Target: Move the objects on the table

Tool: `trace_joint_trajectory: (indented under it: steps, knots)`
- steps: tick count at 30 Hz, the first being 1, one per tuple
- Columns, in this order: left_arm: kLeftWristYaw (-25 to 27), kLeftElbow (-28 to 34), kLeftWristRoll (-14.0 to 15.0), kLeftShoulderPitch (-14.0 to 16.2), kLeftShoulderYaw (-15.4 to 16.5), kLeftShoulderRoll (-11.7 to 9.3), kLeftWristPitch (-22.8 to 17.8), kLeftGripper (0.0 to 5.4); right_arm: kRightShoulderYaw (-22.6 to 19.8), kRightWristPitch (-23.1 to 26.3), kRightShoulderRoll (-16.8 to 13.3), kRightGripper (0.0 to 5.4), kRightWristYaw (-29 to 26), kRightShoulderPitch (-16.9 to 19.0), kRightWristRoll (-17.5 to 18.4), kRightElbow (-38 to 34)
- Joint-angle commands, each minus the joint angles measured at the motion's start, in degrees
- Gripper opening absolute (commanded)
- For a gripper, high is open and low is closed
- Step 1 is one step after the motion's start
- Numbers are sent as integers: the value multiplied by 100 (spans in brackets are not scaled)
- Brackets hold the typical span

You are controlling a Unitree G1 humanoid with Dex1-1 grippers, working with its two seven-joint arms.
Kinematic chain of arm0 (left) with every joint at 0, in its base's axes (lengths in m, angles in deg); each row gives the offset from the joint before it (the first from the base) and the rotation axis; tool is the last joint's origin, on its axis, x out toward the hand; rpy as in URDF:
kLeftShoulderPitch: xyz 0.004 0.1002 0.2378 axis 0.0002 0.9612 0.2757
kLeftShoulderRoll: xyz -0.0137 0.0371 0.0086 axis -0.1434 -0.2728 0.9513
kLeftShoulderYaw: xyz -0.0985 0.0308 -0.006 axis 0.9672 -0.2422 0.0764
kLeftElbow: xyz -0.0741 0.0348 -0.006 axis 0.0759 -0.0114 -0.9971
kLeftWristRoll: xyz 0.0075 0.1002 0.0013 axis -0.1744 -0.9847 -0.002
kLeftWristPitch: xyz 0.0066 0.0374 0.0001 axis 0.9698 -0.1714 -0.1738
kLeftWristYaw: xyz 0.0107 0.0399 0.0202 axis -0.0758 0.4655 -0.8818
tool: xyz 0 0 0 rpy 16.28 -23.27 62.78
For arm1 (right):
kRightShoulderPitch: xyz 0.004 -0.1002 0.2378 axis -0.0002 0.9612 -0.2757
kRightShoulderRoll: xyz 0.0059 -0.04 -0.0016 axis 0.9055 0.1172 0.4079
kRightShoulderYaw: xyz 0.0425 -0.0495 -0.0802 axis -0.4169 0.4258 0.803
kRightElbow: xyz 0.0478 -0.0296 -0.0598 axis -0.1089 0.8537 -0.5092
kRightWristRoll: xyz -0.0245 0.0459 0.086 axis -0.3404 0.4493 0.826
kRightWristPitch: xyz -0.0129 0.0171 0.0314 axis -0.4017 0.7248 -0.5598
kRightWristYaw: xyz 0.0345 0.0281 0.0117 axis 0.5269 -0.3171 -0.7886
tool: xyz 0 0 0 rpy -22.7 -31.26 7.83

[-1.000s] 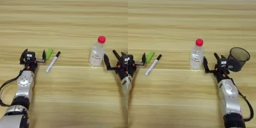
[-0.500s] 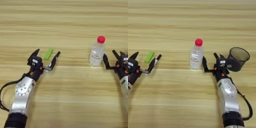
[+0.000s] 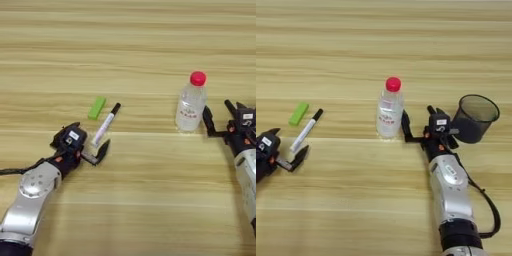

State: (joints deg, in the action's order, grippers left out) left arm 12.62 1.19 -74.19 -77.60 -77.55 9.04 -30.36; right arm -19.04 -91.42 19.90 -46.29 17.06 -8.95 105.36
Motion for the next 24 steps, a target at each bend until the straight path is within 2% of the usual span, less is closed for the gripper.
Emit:
trace_joint_trajectory:
  steps: [1, 6, 7, 8, 11, 13, 14, 18, 24]
  knots:
    - [34, -396, -316, -42, -237, -108, -119, 540, 33, -25, 44, 538, 14, -28, -29, -101]
    - [43, -650, -237, -113, -229, -65, -210, 540, 35, -22, 49, 538, 26, -28, -18, -105]
    - [74, -746, -168, -143, -199, -41, -250, 516, 32, -22, 50, 540, 27, -29, -15, -104]
    - [171, -850, 10, -170, -135, 20, -382, 515, 23, -7, 60, 540, 10, -30, 19, -103]
    - [416, -1385, 495, -349, 89, 145, -749, 463, 6, -3, 64, 540, 2, -34, 49, -106]
    - [526, -1769, 687, -470, 200, 162, -830, 440, -1, -4, 66, 540, 7, -35, 54, -115]
    - [598, -1848, 722, -496, 194, 161, -841, 412, -3, -1, 67, 540, 9, -37, 55, -119]
    - [598, -2093, 709, -590, 224, 183, -836, 372, -4, -6, 100, 540, 50, -43, 42, -165]
    - [615, -2148, 681, -611, 252, 198, -658, 298, -5, 22, 117, 540, 63, -29, 25, -209]
